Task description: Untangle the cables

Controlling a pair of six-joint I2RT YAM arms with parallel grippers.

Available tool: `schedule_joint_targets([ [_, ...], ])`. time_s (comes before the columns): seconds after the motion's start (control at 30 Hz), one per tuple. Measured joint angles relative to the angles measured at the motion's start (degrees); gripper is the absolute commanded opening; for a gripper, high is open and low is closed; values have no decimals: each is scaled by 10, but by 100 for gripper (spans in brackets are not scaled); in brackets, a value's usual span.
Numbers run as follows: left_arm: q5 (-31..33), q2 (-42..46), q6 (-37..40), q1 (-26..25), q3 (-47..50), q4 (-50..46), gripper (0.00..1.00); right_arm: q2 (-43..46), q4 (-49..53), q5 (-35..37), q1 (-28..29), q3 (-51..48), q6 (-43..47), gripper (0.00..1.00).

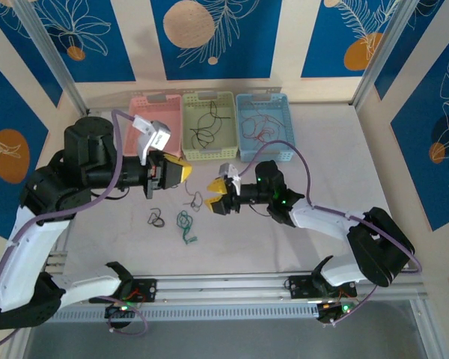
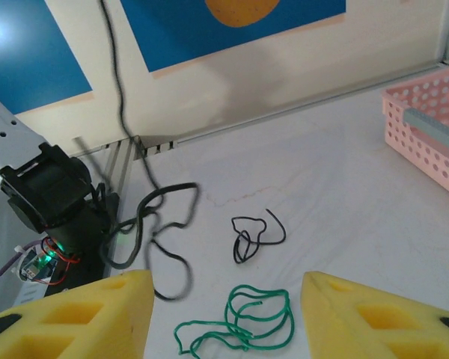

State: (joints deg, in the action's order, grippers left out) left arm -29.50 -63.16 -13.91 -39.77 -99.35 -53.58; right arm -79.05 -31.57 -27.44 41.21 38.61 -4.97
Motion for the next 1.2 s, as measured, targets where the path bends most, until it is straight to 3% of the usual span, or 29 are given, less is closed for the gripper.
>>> schedule_joint_targets([
  [0.27,11,0,-23,0,10,19,0,-11,-13,10,22,3,0,54],
  [0.87,207,-2,-143,-1,25,47,0,16,-19,111,72,3,103,55],
  [1.2,253,-19,-163,-1,14,47,0,16,-23,137,79,26,151,52],
])
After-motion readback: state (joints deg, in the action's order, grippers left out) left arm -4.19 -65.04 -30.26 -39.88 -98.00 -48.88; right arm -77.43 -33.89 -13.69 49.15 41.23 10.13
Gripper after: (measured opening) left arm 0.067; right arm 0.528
